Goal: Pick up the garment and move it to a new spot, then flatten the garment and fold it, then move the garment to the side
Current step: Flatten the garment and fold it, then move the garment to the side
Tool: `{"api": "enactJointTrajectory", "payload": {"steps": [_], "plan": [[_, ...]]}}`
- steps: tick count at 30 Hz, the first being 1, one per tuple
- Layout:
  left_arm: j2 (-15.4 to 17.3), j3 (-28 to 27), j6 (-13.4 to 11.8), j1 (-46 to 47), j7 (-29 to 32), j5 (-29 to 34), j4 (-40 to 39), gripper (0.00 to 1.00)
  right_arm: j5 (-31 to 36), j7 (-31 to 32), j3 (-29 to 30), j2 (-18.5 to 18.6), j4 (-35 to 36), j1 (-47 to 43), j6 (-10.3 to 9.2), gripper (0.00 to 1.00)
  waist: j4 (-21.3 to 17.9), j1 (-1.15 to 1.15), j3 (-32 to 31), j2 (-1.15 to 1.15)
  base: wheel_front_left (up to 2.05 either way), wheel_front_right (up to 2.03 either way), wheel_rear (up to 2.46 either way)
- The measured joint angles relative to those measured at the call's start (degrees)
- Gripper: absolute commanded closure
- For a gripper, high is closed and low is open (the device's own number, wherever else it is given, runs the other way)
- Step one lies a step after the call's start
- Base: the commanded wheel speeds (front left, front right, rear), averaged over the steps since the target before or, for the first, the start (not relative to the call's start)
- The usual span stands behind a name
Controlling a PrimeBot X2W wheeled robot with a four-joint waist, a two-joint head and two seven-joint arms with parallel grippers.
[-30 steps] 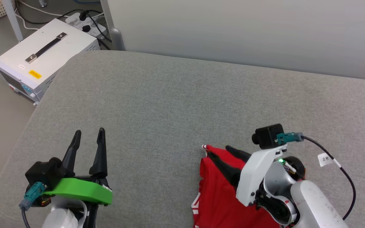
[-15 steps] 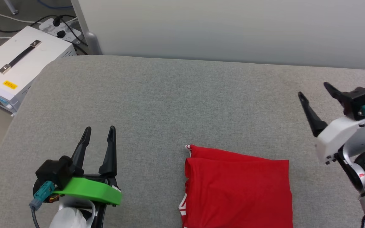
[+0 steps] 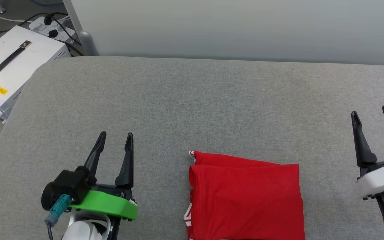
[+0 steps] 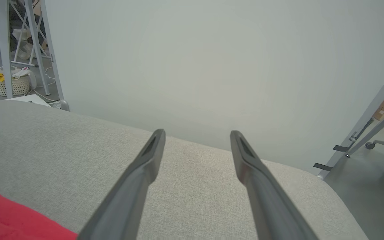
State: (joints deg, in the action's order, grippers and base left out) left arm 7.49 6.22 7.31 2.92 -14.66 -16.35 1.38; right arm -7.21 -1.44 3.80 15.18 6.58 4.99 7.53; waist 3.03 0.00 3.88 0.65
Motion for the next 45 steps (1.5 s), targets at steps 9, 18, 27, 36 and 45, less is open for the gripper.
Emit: {"api": "enactJointTrajectory", "payload": {"steps": [9, 18, 27, 36, 45], "plan": [[-0.08, 1.33, 0.0, -0.2, 0.0, 0.35, 0.25, 0.0, 1.49, -1.94, 1.35, -5.47, 1.22, -4.45, 0.0, 0.0, -0.1, 0.0, 0.05, 0.0, 0.0, 0.0, 0.0], [-0.08, 1.46, 0.0, -0.2, 0.0, 0.35, 0.18, 0.0, 0.47, 1.45, 1.7, -6.82, 1.66, -4.95, -0.01, 0.0, -0.14, 0.0, 0.21, 0.0, 0.0, 0.0, 0.0], [-0.04, 1.99, 0.0, -0.13, 0.0, 0.33, 0.13, 0.0, -5.95, 24.83, -4.35, -3.71, 2.14, -6.67, 0.0, 0.0, 0.16, 0.0, 1.77, 0.0, 0.0, 0.0, 0.0], [-0.08, 3.07, 0.0, 0.85, 0.0, 0.26, 0.49, 0.0, -10.89, 45.48, -5.32, -4.55, 3.58, -8.23, 0.0, 0.0, 1.44, 0.0, 5.0, 0.0, 0.0, 0.0, 0.0], [-0.04, 3.94, 0.0, 2.82, 0.0, 0.16, 1.54, 0.0, -12.58, 47.67, -9.0, -4.28, -2.4, -5.39, 0.0, 0.0, 3.54, 0.0, 8.09, 0.0, 0.0, 0.0, 0.0]]}}
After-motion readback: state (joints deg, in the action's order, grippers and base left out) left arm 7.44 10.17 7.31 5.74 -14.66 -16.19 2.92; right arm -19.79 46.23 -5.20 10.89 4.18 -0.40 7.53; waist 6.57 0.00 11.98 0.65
